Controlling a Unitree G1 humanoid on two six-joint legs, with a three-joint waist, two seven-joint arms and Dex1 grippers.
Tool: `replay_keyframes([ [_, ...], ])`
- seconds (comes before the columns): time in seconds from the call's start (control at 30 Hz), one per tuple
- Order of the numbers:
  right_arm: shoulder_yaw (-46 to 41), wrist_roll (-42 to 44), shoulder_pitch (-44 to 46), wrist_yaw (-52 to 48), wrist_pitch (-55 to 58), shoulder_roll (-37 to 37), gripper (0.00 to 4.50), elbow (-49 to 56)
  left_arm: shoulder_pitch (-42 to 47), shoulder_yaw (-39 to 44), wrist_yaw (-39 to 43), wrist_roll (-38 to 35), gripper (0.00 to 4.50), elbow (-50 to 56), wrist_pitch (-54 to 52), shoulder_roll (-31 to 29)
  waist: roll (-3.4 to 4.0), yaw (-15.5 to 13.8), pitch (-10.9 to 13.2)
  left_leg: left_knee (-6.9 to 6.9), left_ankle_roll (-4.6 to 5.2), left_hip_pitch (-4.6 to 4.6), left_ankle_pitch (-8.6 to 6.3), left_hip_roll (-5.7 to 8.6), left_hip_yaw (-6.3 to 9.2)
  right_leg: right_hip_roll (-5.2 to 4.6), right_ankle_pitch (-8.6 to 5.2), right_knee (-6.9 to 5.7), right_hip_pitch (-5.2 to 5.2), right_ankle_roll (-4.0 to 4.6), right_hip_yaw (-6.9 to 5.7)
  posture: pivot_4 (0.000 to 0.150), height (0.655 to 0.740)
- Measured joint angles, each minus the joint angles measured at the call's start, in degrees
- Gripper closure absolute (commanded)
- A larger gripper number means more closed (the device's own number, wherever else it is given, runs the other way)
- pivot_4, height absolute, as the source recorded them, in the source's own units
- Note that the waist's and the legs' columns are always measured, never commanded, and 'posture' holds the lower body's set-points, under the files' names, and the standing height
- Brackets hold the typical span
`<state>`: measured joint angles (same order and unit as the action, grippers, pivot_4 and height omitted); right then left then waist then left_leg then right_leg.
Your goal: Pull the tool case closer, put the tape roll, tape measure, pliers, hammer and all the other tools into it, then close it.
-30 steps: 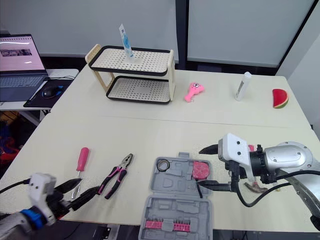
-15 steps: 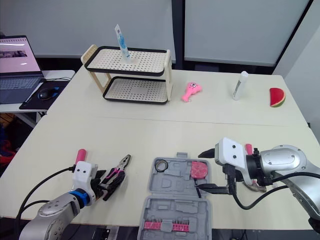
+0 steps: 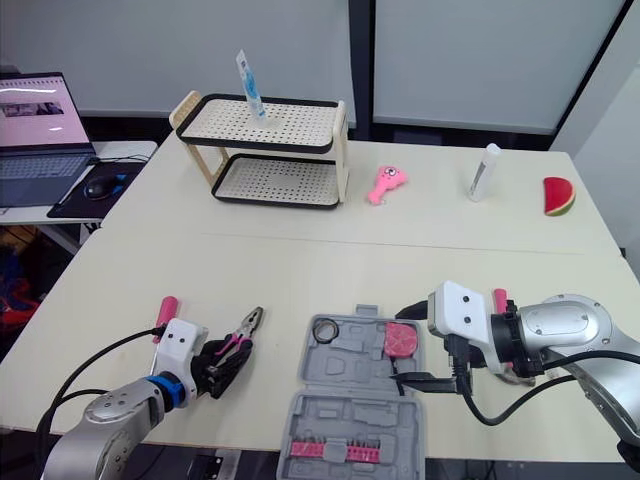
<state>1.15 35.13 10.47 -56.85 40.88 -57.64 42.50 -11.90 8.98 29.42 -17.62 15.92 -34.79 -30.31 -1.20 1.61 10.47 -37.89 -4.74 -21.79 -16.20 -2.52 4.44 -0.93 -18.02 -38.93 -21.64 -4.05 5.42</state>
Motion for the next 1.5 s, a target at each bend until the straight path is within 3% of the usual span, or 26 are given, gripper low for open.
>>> replay_keyframes([
  [0.23, -0.25, 0.27, -0.53, 1.58, 0.81, 0.14, 0.0, 0.6, -0.76, 0.41, 3.2, -0.15, 1.97, -0.84, 4.27, -0.75, -0.01, 0.03, 0.05, 0.01, 0.0, -0.04, 0.0, -0.02, 0.0, 0.0, 0.0, 0.0, -0.05, 0.01, 0.0, 0.15, 0.735],
  [0.4, -2.41, 0.64, -1.71, 3.69, 1.05, 0.43, 0.0, 1.65, 0.08, 0.67, 13.72, -1.47, 2.02, 0.21, 9.76, -8.95, -0.14, -0.14, 0.18, 0.03, -0.01, -0.13, 0.0, -0.05, 0.02, 0.04, -0.02, -0.01, -0.14, 0.05, -0.07, 0.15, 0.735],
  [0.53, -3.55, 0.91, -3.61, 5.34, 1.14, 0.62, 0.0, 2.73, 6.49, -1.0, 24.1, -1.41, 2.03, 0.43, 16.31, -15.92, -0.11, -0.26, 0.2, 0.02, -0.01, -0.14, 0.0, -0.03, -0.04, 0.02, -0.02, 0.04, -0.11, 0.04, -0.01, 0.15, 0.735],
  [0.6, -5.0, 1.09, -5.35, 6.81, 1.46, 0.68, 0.0, 3.83, 12.63, -5.62, 29.97, -0.53, 2.03, -0.74, 19.1, -17.85, -0.09, -0.4, 0.21, 0.02, -0.01, -0.14, 0.0, -0.01, -0.04, 0.02, -0.01, 0.03, -0.11, 0.02, -0.03, 0.15, 0.735],
  [0.77, -10.51, 2.57, -12.57, 9.59, 3.85, 0.57, 0.0, 9.12, 30.33, -19.59, 40.84, 3.5, 2.04, -5.56, 20.61, -16.52, -0.05, -0.64, 0.2, -0.06, 0.01, -0.13, 0.01, 0.0, 0.02, 0.11, 0.01, -0.05, -0.05, 0.01, -0.05, 0.15, 0.735],
  [0.97, -14.15, 3.08, -18.0, 11.69, 6.6, -0.43, 0.0, 13.29, 41.26, -30.16, 46.47, 7.99, 2.04, -10.64, 20.61, -10.75, -0.05, 0.45, 0.2, -0.08, 0.03, -0.05, 0.01, -0.04, 0.03, 0.21, 0.01, -0.13, -0.04, 0.02, 0.06, 0.15, 0.735],
  [1.17, -0.27, -4.28, -9.33, 18.25, 9.05, -0.53, 0.0, 13.43, 44.31, -33.68, 46.93, 10.17, 2.04, -12.05, 18.96, -7.7, -0.06, 0.73, 0.2, -0.09, 0.06, -0.05, 0.04, -0.13, 0.09, 0.36, 0.04, -0.12, -0.1, 0.05, 0.12, 0.15, 0.735],
  [1.37, 18.85, -12.77, 5.46, 23.13, 13.32, 6.47, 0.0, 8.21, 46.38, -35.05, 47.67, 11.23, 2.05, -12.01, 15.66, -7.0, -0.09, 0.39, 0.24, -0.08, 0.07, -0.25, 0.04, -0.12, 0.09, 0.36, 0.04, -0.06, -0.32, 0.07, 0.14, 0.15, 0.735],
  [1.5, 27.36, -17.65, 9.99, 23.43, 13.69, 9.1, 0.0, 4.94, 46.59, -35.13, 47.7, 11.32, 2.05, -12.01, 14.62, -6.88, -0.06, 0.21, 0.22, -0.12, 0.07, -0.63, 0.04, -0.11, 0.17, 0.3, 0.06, -0.14, -0.64, 0.09, 0.0, 0.15, 0.735],
])
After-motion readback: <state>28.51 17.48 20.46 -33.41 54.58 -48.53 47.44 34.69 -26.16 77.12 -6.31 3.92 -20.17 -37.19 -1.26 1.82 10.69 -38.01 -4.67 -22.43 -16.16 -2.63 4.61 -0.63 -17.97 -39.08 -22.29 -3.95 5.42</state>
